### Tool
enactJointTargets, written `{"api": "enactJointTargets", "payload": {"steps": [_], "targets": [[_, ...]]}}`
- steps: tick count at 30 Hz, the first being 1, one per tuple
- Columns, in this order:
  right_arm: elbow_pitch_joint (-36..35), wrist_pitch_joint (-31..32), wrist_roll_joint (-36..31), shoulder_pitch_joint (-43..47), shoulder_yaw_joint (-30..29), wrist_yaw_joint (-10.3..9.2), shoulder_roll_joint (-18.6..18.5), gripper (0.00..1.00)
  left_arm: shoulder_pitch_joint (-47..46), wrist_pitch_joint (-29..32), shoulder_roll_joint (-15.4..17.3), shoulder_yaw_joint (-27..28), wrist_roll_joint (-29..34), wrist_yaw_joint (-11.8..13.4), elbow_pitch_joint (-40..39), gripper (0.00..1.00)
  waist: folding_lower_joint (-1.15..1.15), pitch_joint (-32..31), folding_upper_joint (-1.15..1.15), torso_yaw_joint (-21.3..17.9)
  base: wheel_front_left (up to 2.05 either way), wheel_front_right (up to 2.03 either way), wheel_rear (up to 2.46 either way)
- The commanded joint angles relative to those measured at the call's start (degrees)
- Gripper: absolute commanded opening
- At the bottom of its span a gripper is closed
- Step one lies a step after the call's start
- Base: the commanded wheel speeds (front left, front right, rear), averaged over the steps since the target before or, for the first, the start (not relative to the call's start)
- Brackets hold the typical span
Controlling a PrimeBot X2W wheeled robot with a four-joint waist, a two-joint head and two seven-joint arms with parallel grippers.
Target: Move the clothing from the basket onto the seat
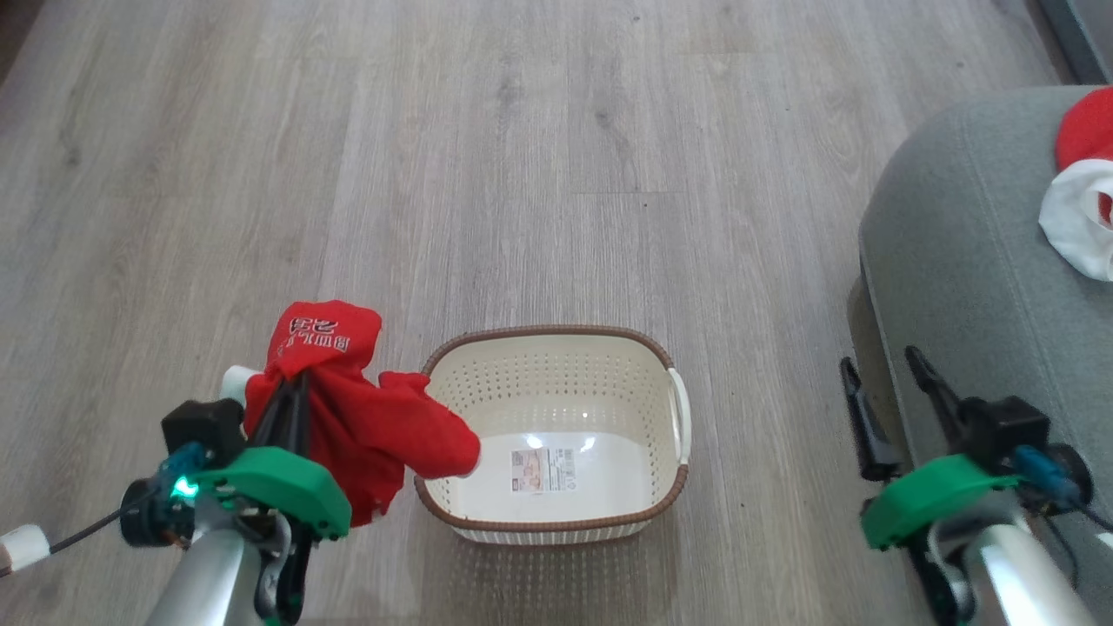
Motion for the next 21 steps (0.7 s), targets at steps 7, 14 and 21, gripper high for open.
{"api": "enactJointTargets", "payload": {"steps": [7, 14, 21], "targets": [[-3.8, -0.4, 0.0, -7.0, 15.1, -0.02, -2.7, 1.00, -3.0, 0.0, 0.3, -0.8, 1.7, -2.0, -4.3, 0.00, 0.00, 0.4, 0.00, -1.1, 0.00, 0.00, 0.00], [-1.3, -0.4, 3.9, -16.7, 31.9, -0.02, -4.8, 1.00, -6.2, 3.6, -3.2, -7.3, 3.3, -3.8, -9.5, 0.00, 0.00, 0.0, 0.00, 0.3, 0.00, 0.00, 0.00], [1.5, -0.4, 7.9, -24.8, 45.2, -0.02, -7.1, 1.00, -7.6, 7.1, -5.0, -14.8, 4.9, -5.6, -13.5, 0.00, 0.00, 0.0, 0.00, 1.9, 0.00, 0.00, 0.00]]}}
